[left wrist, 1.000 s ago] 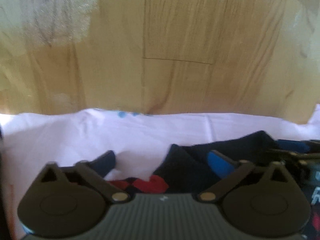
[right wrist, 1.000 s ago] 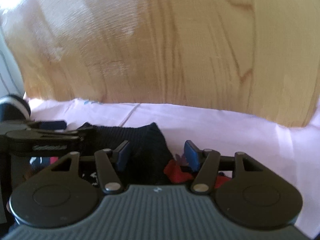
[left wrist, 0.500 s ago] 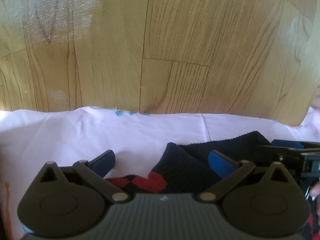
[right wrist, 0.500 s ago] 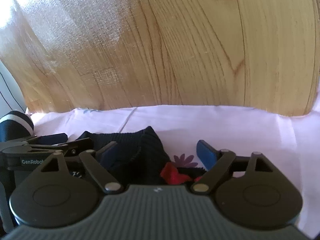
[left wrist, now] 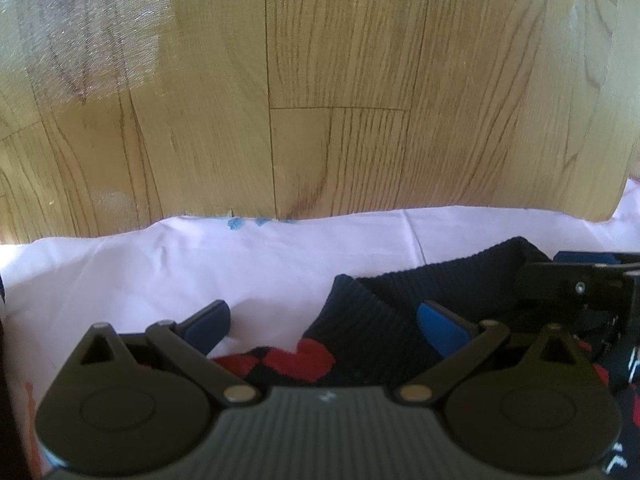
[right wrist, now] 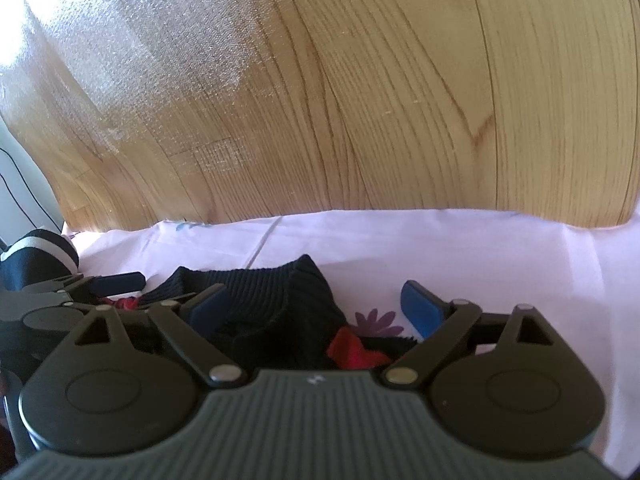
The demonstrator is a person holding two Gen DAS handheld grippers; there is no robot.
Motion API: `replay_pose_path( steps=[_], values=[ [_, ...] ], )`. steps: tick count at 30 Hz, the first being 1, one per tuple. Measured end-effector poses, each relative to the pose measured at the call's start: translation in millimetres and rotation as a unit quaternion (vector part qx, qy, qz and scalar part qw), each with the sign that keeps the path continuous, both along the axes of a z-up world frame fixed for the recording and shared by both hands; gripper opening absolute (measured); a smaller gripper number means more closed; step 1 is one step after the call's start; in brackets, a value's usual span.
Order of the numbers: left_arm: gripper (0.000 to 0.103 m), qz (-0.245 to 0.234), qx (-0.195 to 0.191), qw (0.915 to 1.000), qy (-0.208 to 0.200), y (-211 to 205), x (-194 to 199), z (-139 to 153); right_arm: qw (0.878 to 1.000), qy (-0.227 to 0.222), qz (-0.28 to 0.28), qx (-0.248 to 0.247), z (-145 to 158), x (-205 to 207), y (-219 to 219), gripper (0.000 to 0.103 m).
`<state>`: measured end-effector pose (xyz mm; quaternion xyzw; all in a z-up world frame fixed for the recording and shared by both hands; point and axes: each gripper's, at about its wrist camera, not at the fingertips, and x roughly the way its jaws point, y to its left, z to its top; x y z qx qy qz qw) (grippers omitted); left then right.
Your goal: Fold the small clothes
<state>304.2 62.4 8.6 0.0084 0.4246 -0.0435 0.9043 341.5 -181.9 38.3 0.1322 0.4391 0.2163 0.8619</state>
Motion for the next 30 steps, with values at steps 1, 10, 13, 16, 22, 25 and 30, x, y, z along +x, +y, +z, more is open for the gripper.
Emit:
replay_pose_path(
  steps=[1, 10, 13, 16, 22, 25, 30],
  values=[
    [0.103, -0.001, 0.002, 1.0000, 0.002, 0.2, 0.0, 0.2, 1.000, 0.000, -0.001, 0.001, 0.0, -0.3, 0.1, 0.095],
    [0.103, -0.003, 0.007, 1.0000, 0.004, 0.2, -1.7, 0.6, 1.000, 0.001, -0.005, 0.009, -0.7, -1.3, -2.9, 0.095],
    [0.103, -0.002, 0.005, 1.0000, 0.003, 1.1, -1.5, -0.5, 1.000, 0.002, -0.007, 0.011, -0.2, -2.0, -3.8, 0.095],
    [0.103, -0.002, 0.003, 1.0000, 0.001, 1.4, -1.8, -0.5, 1.000, 0.002, -0.007, 0.011, -0.2, -2.3, -4.2, 0.095],
    [0.103, -0.001, 0.003, 1.0000, 0.001, 1.4, -1.7, -0.6, 1.000, 0.002, -0.008, 0.013, 0.1, -3.0, -4.6, 0.095],
    [0.103, 0.000, 0.003, 1.0000, 0.001, 1.4, -1.7, -0.6, 1.000, 0.002, -0.007, 0.013, 0.0, -2.8, -4.9, 0.095],
    [0.103, 0.000, 0.003, 1.0000, 0.000, 1.3, -1.8, -0.6, 1.000, 0.003, -0.007, 0.013, -0.2, -2.8, -4.9, 0.095]
  ],
)
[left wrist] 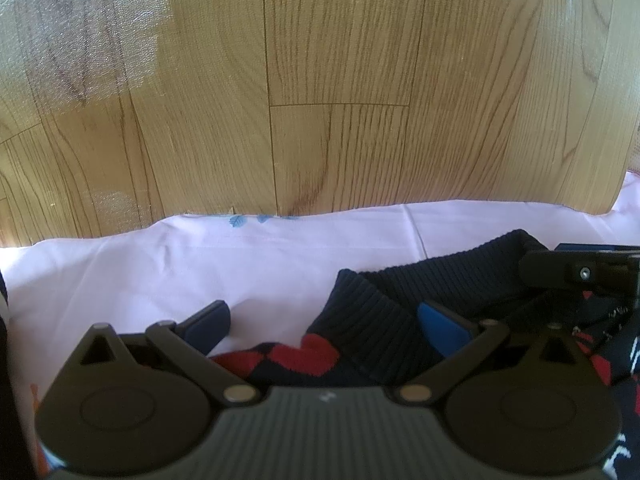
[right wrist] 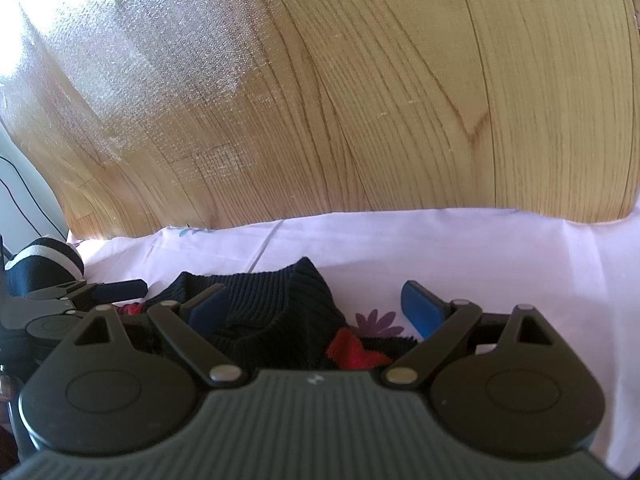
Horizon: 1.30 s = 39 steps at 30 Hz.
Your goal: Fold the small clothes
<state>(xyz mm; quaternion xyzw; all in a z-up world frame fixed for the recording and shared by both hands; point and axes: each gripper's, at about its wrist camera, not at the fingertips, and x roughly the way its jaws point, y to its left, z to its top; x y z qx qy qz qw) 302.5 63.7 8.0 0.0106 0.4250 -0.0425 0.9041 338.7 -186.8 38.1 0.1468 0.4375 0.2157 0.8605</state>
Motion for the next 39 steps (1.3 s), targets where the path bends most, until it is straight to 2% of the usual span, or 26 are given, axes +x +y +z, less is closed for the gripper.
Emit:
replay_pose_path(
  steps=[9, 16, 23, 26, 29, 30, 31, 32, 34, 35, 37, 39],
  values=[
    [0.103, 0.001, -0.003, 1.0000, -0.001, 0.8, -0.7, -0.3, 1.000, 0.000, 0.001, -0.001, -0.1, 0.4, -0.3, 0.095],
    [0.103, -0.001, -0.038, 0.9992, -0.011, 8.7, -3.6, 2.5, 1.000, 0.000, 0.000, 0.000, 0.4, 0.1, -0.1, 0.095],
    [0.102, -0.018, -0.034, 0.9992, -0.012, 4.7, -6.4, 3.1, 1.000, -0.001, 0.001, -0.009, 1.3, -2.0, 3.1, 0.095],
    [0.095, -0.029, -0.035, 0.9989, -0.013, 3.0, -8.1, 2.9, 0.999, -0.005, 0.011, -0.030, 1.3, -2.4, 9.9, 0.095],
    [0.079, -0.045, -0.034, 0.9982, -0.020, 0.4, -12.6, 4.2, 0.999, -0.006, 0.019, -0.041, 0.8, -2.6, 13.3, 0.094],
    [0.074, -0.052, -0.033, 0.9977, -0.028, -1.2, -13.8, 4.2, 0.998, -0.008, 0.024, -0.049, 0.9, -3.8, 15.6, 0.091],
    [0.070, -0.053, -0.028, 0.9977, -0.030, -2.0, -14.2, 3.9, 0.998, -0.014, 0.034, -0.059, 1.4, -5.6, 19.2, 0.075],
    [0.066, -0.052, -0.026, 0.9978, -0.033, -1.8, -14.4, 3.6, 0.996, -0.024, 0.046, -0.075, 2.4, -9.2, 24.8, 0.047],
    [0.051, -0.050, -0.030, 0.9976, -0.038, 0.1, -14.7, 3.4, 0.990, -0.048, 0.072, -0.115, 3.6, -16.8, 37.5, 0.030],
    [0.047, -0.047, -0.031, 0.9976, -0.041, 0.7, -15.1, 3.9, 0.988, -0.055, 0.079, -0.122, 4.8, -19.2, 41.4, 0.022],
    [0.033, -0.033, -0.031, 0.9978, -0.048, 1.8, -15.8, 4.7, 0.988, -0.061, 0.077, -0.117, 6.9, -20.7, 40.5, 0.020],
    [0.023, -0.027, -0.037, 0.9973, -0.058, 4.9, -19.2, 7.7, 0.990, -0.072, 0.065, -0.099, 11.9, -24.2, 33.9, 0.020]
  ],
)
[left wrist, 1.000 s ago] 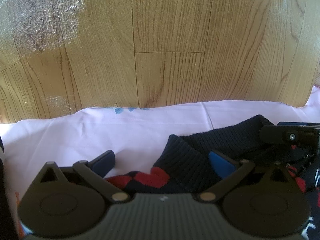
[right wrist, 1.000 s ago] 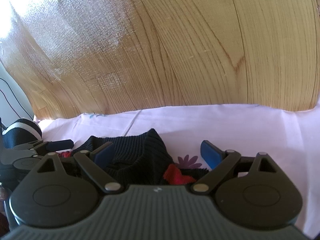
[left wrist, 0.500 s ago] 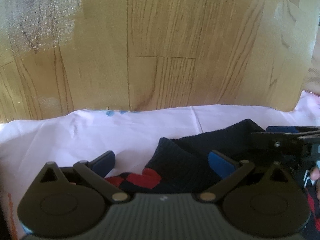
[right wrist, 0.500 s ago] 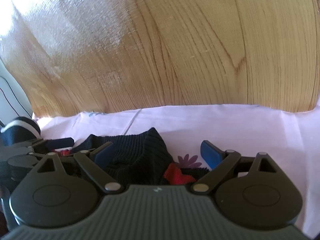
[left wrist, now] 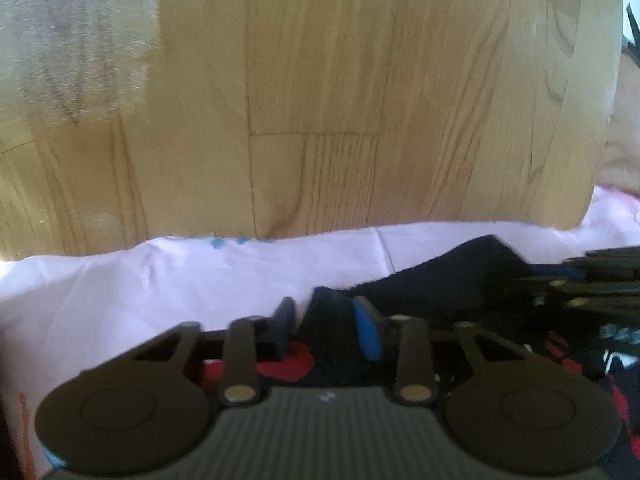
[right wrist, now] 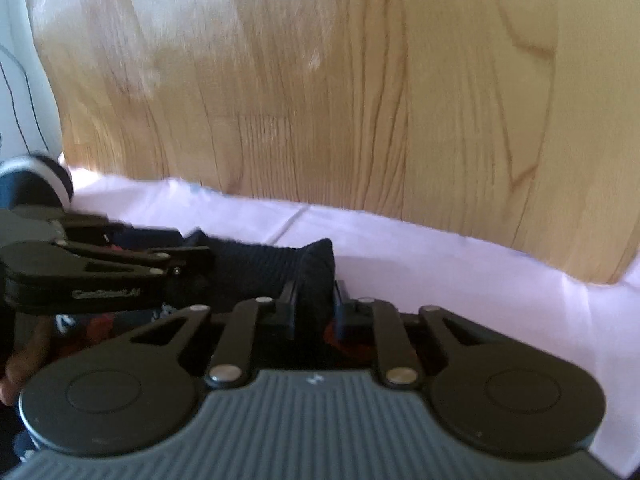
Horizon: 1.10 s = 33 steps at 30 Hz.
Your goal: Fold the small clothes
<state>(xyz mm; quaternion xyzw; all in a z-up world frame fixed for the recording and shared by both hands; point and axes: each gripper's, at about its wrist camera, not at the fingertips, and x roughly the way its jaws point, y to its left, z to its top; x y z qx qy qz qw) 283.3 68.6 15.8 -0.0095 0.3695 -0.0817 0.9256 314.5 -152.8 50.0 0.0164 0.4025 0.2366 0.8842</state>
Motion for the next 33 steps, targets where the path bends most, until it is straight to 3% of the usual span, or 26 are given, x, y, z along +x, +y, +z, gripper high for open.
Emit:
replay_pose_path(
  steps=[3, 6, 13, 14, 16, 18, 19, 21, 25, 27, 29, 31, 33],
  values=[
    [0.019, -0.003, -0.020, 0.9998, -0.005, 4.2, -8.2, 7.8, 0.999, -0.025, -0.014, 0.036, 15.7, -13.9, -9.9, 0.020],
    [0.019, -0.008, -0.053, 0.9983, -0.024, 9.7, -35.5, 27.1, 0.997, -0.065, -0.001, 0.041, 38.5, -40.6, -9.6, 0.020],
    [0.025, -0.048, -0.090, 0.9868, -0.126, 35.2, -162.6, 82.1, 0.986, -0.138, 0.040, 0.083, 95.1, -137.6, -26.6, 0.016],
    [0.028, -0.052, -0.100, 0.9838, -0.139, 43.4, -185.1, 86.4, 0.983, -0.149, 0.049, 0.091, 102.0, -159.1, -31.0, 0.015],
    [0.052, -0.055, -0.119, 0.9791, -0.156, 60.4, -225.5, 92.5, 0.979, -0.160, 0.066, 0.104, 108.0, -193.3, -37.3, 0.014],
    [0.066, -0.052, -0.133, 0.9746, -0.173, 78.8, -264.9, 94.2, 0.979, -0.151, 0.070, 0.113, 106.1, -226.3, -47.8, 0.014],
    [0.078, -0.049, -0.135, 0.9735, -0.178, 87.7, -283.2, 93.5, 0.981, -0.142, 0.067, 0.112, 101.7, -242.4, -52.0, 0.014],
    [0.101, -0.032, -0.136, 0.9737, -0.180, 101.6, -305.9, 89.8, 0.984, -0.131, 0.059, 0.102, 88.7, -268.8, -57.4, 0.014],
    [0.103, 0.016, -0.142, 0.9790, -0.145, 126.0, -318.9, 76.0, 0.991, -0.092, 0.027, 0.092, 56.8, -297.3, -66.5, 0.015],
    [0.103, 0.048, -0.151, 0.9809, -0.112, 134.6, -311.1, 68.8, 0.993, -0.057, 0.021, 0.099, 49.1, -305.4, -73.2, 0.025],
    [0.103, 0.070, -0.178, 0.9783, -0.079, 143.6, -299.6, 58.3, 0.991, -0.041, 0.016, 0.130, 50.5, -308.9, -85.7, 0.051],
    [0.102, 0.084, -0.198, 0.9748, -0.060, 147.9, -291.2, 48.2, 0.986, -0.046, 0.014, 0.159, 60.6, -314.0, -100.4, 0.060],
    [0.102, 0.087, -0.200, 0.9745, -0.053, 145.6, -287.8, 40.3, 0.982, -0.068, -0.002, 0.178, 73.7, -327.8, -112.6, 0.061]
  ],
)
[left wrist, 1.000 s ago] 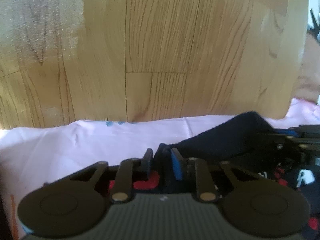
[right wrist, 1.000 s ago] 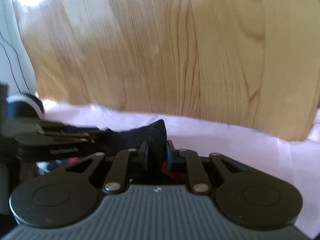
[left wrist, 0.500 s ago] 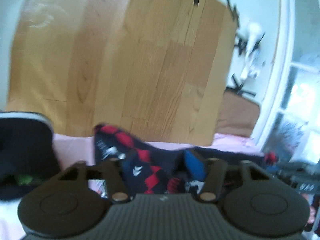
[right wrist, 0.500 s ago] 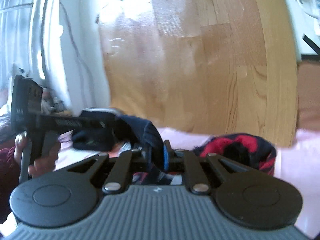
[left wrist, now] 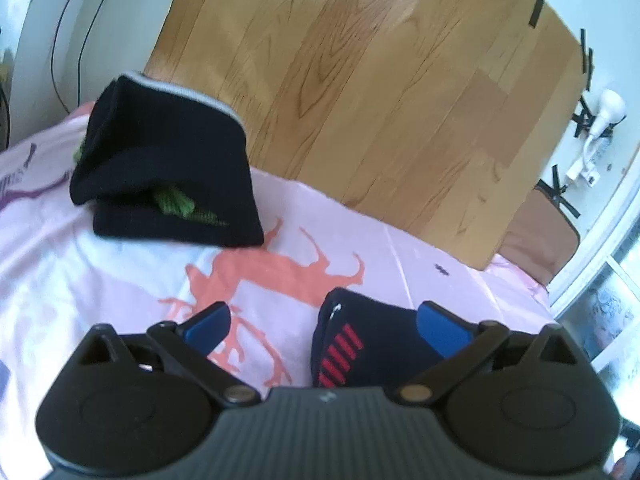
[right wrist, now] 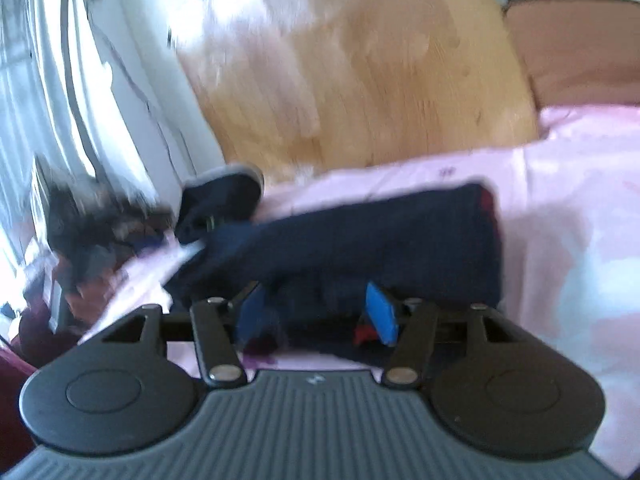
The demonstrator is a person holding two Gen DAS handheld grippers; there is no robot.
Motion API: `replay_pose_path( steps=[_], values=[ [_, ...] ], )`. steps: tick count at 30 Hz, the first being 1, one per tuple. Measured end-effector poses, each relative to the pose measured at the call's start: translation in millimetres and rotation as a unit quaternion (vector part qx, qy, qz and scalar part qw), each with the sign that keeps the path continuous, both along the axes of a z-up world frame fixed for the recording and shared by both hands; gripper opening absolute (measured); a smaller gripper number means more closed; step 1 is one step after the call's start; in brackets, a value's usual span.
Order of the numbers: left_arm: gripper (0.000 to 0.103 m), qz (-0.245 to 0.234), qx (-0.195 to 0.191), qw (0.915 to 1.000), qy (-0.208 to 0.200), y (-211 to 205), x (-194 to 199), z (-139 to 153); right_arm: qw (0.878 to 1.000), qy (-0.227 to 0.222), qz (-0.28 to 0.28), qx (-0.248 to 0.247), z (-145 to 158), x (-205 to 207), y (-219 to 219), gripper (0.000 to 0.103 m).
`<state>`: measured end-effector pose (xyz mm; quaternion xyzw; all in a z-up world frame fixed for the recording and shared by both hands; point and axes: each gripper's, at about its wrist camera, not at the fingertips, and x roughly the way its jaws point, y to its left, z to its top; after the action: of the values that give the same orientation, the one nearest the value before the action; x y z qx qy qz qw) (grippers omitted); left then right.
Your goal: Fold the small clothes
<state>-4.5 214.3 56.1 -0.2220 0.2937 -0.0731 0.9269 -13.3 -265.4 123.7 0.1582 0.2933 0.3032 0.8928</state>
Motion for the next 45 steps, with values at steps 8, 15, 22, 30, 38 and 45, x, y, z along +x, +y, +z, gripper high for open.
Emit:
replay_pose_path(
  steps=[8, 15, 22, 30, 38, 45],
  values=[
    [0.088, -0.026, 0.068, 0.9972, 0.015, -45.5, 16.2, -14.9, 0.984, 0.051, -0.169, 0.016, -17.5, 34.5, -30.5, 0.063],
    [0.085, 0.012, 0.174, 0.9830, 0.059, -73.2, 50.3, -40.8, 0.978, 0.055, -0.190, -0.060, -47.6, 55.0, -8.5, 0.030],
    [0.092, 0.036, 0.157, 0.9840, 0.076, -56.0, 47.7, -34.0, 0.974, 0.099, -0.205, 0.008, -49.7, 50.1, -38.2, 0.061],
    [0.092, -0.046, 0.060, 0.9965, -0.036, -66.7, 12.3, 32.9, 0.961, 0.162, -0.190, 0.117, -47.9, 45.4, -69.0, 0.068],
    [0.085, -0.225, -0.059, 0.9724, 0.020, -152.3, 50.6, 10.1, 0.959, 0.184, -0.172, 0.126, -51.1, 57.6, -45.2, 0.069],
    [0.082, -0.225, -0.001, 0.9727, 0.057, -181.2, 70.3, -28.1, 0.959, 0.184, -0.170, 0.131, -52.0, 57.7, -48.2, 0.069]
  ],
)
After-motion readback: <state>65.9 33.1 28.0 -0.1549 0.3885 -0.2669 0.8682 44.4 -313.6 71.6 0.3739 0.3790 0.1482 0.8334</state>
